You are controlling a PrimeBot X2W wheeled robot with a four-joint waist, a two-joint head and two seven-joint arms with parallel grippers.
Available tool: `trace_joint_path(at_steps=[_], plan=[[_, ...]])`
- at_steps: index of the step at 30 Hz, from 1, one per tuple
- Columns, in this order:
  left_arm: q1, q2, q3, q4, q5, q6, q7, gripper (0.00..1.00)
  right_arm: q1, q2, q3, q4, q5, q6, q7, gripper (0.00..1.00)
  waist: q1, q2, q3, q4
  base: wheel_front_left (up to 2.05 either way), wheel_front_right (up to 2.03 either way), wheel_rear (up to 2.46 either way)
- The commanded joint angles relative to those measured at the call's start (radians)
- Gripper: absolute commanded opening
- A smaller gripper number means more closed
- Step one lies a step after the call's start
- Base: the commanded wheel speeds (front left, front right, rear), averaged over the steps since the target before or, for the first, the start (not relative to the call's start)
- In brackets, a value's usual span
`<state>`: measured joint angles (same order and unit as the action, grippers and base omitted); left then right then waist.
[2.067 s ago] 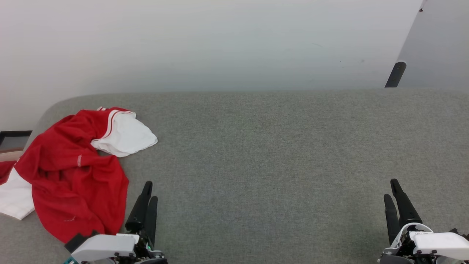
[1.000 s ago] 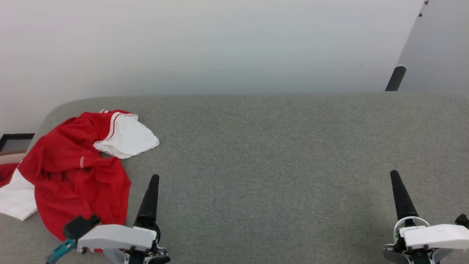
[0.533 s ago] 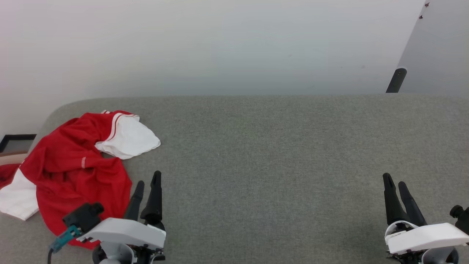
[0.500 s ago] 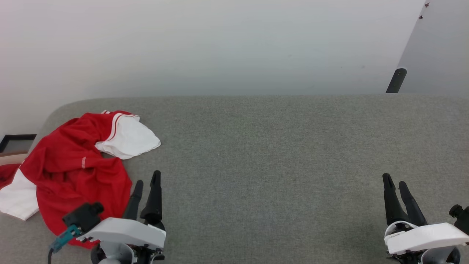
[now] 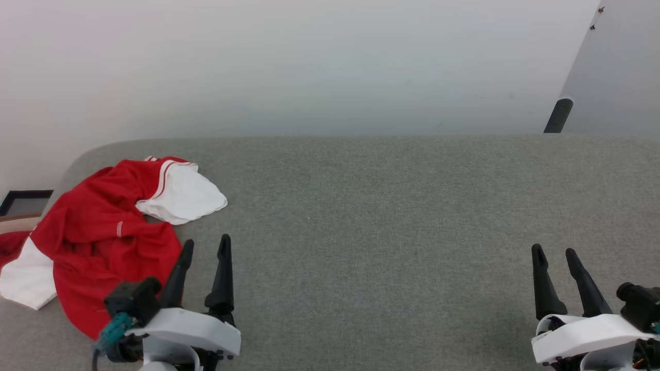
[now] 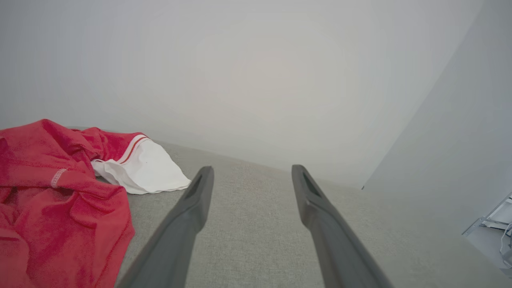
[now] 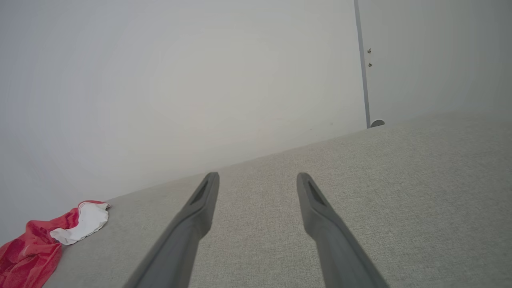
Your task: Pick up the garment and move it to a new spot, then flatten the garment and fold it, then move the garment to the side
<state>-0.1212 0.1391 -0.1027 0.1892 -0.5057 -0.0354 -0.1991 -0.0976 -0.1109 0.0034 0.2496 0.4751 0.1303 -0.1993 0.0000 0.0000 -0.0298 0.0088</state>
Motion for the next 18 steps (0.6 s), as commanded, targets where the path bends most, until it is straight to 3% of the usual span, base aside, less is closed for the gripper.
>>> trace_joint_path(at_steps=[1, 8, 18], plan=[[0.002, 0.003, 0.005, -0.011, 0.041, -0.003, -0.008, 1.0, -0.007, 0.002, -0.004, -0.008, -0.034, 0.001, -0.007, 1.0, 0.0, 0.0, 0.0, 0.001, 0.0, 0.0, 0.0], [0.014, -0.003, 0.014, -0.024, 0.197, -0.008, -0.023, 1.0, 0.001, 0.012, -0.011, -0.014, -0.125, 0.001, -0.014, 1.0, 0.0, 0.0, -0.005, 0.004, 0.0, 0.0, 0.0], [0.02, -0.03, 0.058, -0.032, 0.286, -0.035, -0.043, 1.0, 0.011, 0.017, -0.012, -0.019, -0.212, 0.001, -0.027, 1.0, 0.0, 0.0, -0.01, 0.005, 0.0, 0.0, 0.0]])
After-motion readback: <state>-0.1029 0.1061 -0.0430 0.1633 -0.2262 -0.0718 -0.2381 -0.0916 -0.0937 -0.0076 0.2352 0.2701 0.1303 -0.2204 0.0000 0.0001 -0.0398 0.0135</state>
